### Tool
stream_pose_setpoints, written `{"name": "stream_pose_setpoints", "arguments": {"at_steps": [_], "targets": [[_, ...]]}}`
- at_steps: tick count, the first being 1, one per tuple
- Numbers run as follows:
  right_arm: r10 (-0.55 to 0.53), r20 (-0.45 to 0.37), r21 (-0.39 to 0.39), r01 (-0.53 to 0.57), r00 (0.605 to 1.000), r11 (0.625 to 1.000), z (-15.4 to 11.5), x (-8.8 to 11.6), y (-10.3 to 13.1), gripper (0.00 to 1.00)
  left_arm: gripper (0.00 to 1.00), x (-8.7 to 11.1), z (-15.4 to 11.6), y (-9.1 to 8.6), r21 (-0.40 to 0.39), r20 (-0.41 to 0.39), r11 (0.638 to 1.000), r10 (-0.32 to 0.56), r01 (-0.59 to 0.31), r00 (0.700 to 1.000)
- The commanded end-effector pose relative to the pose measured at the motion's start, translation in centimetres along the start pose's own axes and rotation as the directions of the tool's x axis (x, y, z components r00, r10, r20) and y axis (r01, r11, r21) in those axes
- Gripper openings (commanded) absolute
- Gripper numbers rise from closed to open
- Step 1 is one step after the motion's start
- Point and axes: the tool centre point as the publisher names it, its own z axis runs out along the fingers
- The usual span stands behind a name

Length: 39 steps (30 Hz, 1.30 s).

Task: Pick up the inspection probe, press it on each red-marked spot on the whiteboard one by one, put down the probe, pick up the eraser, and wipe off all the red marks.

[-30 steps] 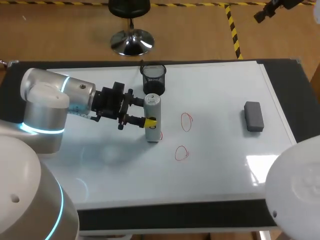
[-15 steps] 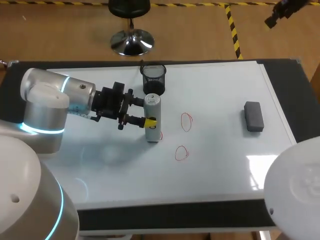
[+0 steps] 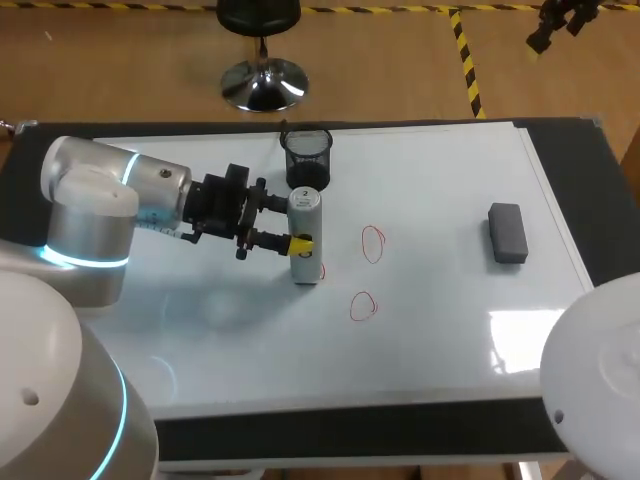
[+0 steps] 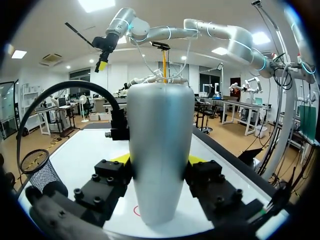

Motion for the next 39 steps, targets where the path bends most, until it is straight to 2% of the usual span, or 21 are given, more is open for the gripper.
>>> {"name": "stream_pose_setpoints", "arguments": {"at_steps": [1, 11, 18, 26, 33, 39], "targets": [[0.000, -0.001, 0.013, 0.000, 1.000, 1.000, -0.1, -0.1, 0.2, 1.00, 0.00, 0.4, 0.4, 2.1, 0.001, 0.002, 1.000, -0.001, 0.001, 1.000], [0.022, 0.004, 0.017, -0.022, 1.000, 1.000, -0.1, -0.3, 0.0, 1.00, 0.00, 0.4, 0.4, 2.1, 0.001, 0.002, 1.000, -0.001, 0.001, 1.000], [0.090, 0.044, 0.016, -0.091, 0.995, 0.996, -0.4, -0.6, -1.6, 1.00, 0.00, 0.4, 0.4, 2.1, 0.001, 0.002, 1.000, -0.001, 0.001, 1.000], [0.151, 0.081, 0.024, -0.153, 0.985, 0.988, -0.6, 0.3, -3.9, 1.00, 0.00, 0.4, 0.4, 2.1, 0.001, 0.002, 1.000, -0.001, 0.001, 1.000], [0.204, 0.085, 0.087, -0.211, 0.975, 0.974, -0.4, 1.0, -5.8, 1.00, 0.00, 0.4, 0.4, 2.1, 0.001, 0.002, 1.000, -0.001, 0.001, 1.000], [0.272, 0.039, 0.120, -0.274, 0.962, 0.954, -0.2, 1.4, -7.3, 1.00, 0.00, 0.4, 0.4, 2.1, 0.001, 0.002, 1.000, -0.001, 0.001, 1.000]]}}
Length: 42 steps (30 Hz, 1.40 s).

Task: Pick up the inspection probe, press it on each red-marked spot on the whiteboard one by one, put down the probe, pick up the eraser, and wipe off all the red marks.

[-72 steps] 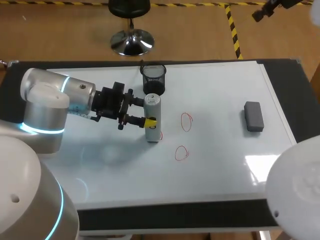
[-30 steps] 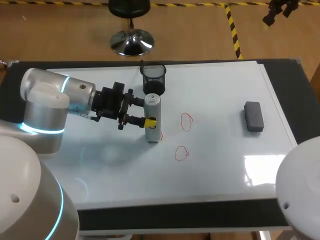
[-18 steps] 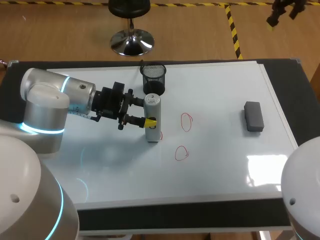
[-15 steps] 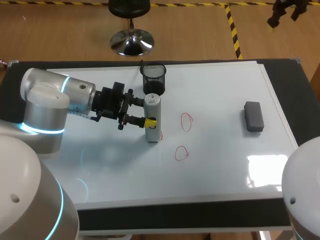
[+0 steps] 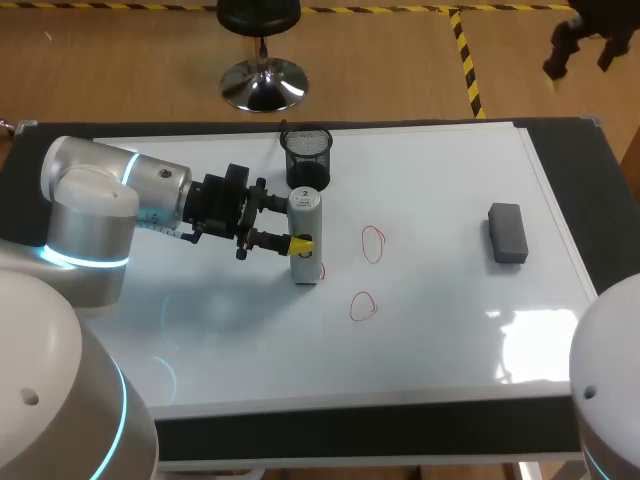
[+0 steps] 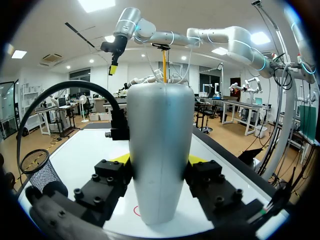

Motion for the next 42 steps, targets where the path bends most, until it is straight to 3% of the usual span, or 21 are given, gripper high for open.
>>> {"name": "stream_pose_setpoints", "arguments": {"at_steps": [1, 12, 42], "targets": [[0.035, -0.034, 0.019, -0.035, 0.999, 0.999, 0.2, -0.3, -0.8, 1.00, 0.00, 0.4, 0.4, 2.0, 0.001, 0.002, 1.000, -0.001, 0.001, 1.000], [0.094, -0.009, 0.076, -0.093, 0.996, 0.993, 1.1, 2.1, -3.0, 1.00, 0.00, 0.4, 0.4, 2.0, 0.001, 0.002, 1.000, -0.001, 0.001, 1.000], [0.094, -0.009, 0.076, -0.093, 0.996, 0.993, 1.1, 2.1, -3.0, 1.00, 0.00, 0.4, 0.4, 2.0, 0.001, 0.002, 1.000, -0.001, 0.001, 1.000]]}}
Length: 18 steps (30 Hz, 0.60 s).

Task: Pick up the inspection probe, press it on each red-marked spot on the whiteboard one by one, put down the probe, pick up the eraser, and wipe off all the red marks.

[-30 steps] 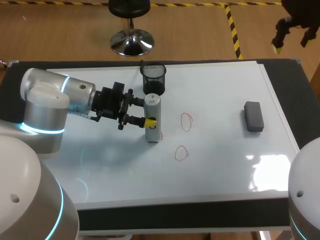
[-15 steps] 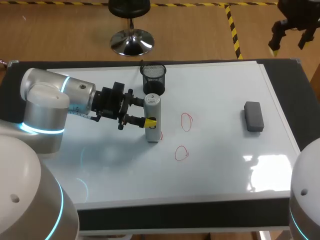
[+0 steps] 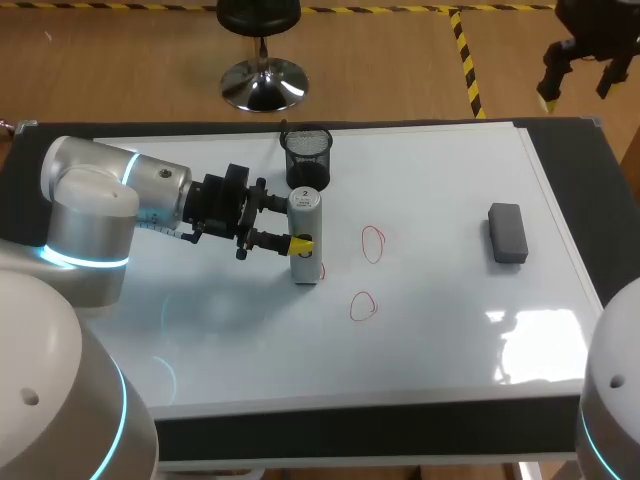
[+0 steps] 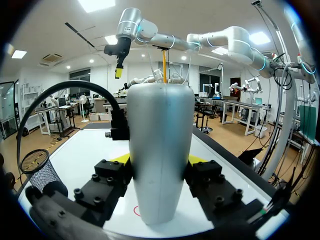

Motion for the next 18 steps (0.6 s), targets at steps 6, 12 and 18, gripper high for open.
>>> {"name": "stream_pose_setpoints", "arguments": {"at_steps": [6, 12, 18], "targets": [[0.028, -0.003, -0.004, -0.028, 1.000, 1.000, 1.7, 0.6, -1.4, 1.00, 0.00, 0.4, 0.4, 2.0, 0.001, 0.002, 1.000, -0.001, 0.001, 1.000], [0.049, -0.022, -0.038, -0.050, 0.999, 0.998, 2.3, 1.6, -2.8, 1.00, 0.00, 0.4, 0.4, 2.0, 0.001, 0.002, 1.000, -0.001, 0.001, 1.000], [0.043, -0.027, -0.075, -0.045, 0.999, 0.996, 2.9, 2.8, -3.9, 1.00, 0.00, 0.4, 0.4, 2.0, 0.001, 0.002, 1.000, -0.001, 0.001, 1.000]]}}
